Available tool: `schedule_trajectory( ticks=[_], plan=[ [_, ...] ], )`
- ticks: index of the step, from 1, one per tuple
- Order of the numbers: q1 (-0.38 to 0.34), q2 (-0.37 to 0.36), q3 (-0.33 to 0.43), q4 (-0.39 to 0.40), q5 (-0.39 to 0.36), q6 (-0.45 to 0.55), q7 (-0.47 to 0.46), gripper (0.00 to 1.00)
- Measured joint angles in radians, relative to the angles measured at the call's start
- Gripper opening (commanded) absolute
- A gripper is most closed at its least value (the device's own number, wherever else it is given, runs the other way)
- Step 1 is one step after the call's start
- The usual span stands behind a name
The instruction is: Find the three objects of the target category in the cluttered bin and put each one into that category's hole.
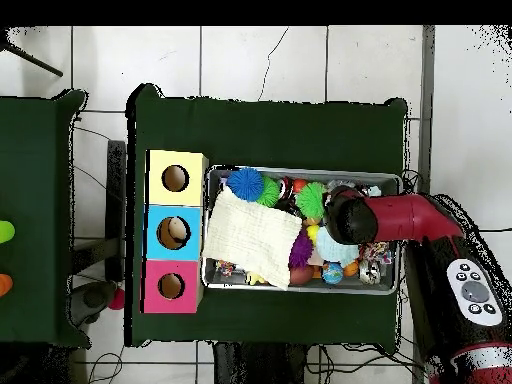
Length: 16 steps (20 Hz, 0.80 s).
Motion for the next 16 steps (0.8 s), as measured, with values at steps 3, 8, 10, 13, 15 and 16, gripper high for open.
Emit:
schedule_trajectory(
  ticks=[3, 8, 10, 13, 15, 16],
  plan=[
    [0.0, -0.029, 0.003, 0.016, 0.0, 0.035, 0.0, 0.0],
    [0.0, -0.066, 0.009, 0.036, 0.0, 0.07, 0.0, 0.0],
    [0.0, -0.077, 0.011, 0.042, 0.0, 0.079, 0.0, 0.0],
    [-0.001, -0.088, 0.015, 0.052, 0.0, 0.086, 0.0, 0.0],
    [-0.001, -0.093, 0.017, 0.058, 0.0, 0.087, 0.0, 0.0],
    [-0.001, -0.095, 0.018, 0.061, 0.0, 0.087, 0.0, 0.0]
  ],
)
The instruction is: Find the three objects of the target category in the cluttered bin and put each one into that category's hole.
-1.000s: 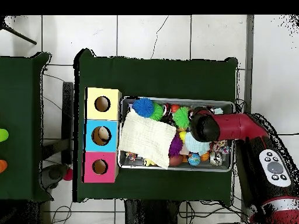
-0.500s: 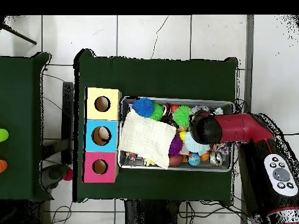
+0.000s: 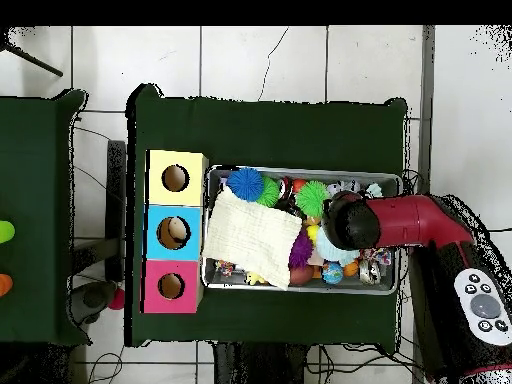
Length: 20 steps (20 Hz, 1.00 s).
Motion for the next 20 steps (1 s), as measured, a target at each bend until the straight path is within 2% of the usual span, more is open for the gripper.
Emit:
schedule_trajectory(
  ticks=[12, 20],
  plan=[
    [-0.023, -0.011, 0.027, 0.031, 0.0, 0.0, 0.0, 0.0],
    [-0.032, -0.049, 0.039, 0.063, 0.012, 0.003, 0.0, 0.0]
  ],
)
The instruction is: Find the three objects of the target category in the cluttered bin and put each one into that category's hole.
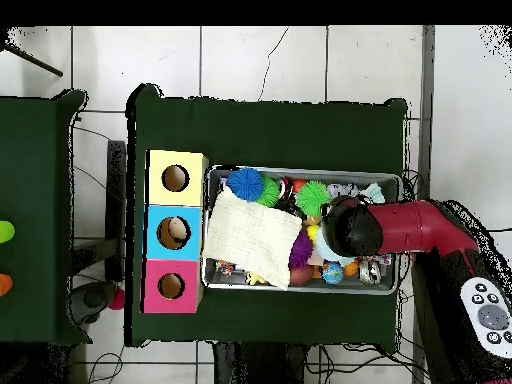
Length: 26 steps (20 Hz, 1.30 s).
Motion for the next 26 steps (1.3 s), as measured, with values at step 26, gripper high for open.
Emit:
schedule_trajectory(
  ticks=[26],
  plan=[
    [0.008, -0.271, 0.086, 0.075, 0.225, 0.164, 0.0, 0.0]
  ],
)
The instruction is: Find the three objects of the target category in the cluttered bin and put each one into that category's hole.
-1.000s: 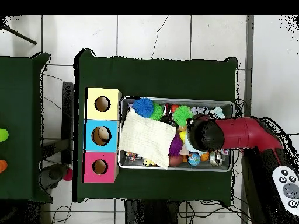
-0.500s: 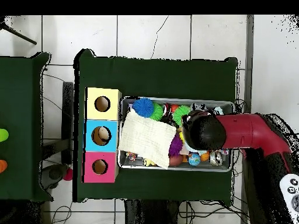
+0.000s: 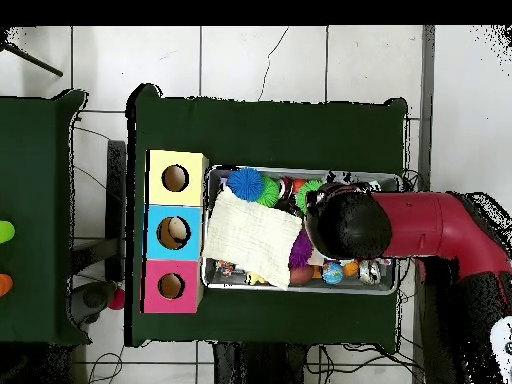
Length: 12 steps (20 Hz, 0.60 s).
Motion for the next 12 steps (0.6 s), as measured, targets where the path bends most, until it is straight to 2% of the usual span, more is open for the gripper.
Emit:
schedule_trajectory(
  ticks=[12],
  plan=[
    [0.074, -0.108, 0.0, 0.095, 0.08, 0.0, 0.0, 0.0]
  ],
)
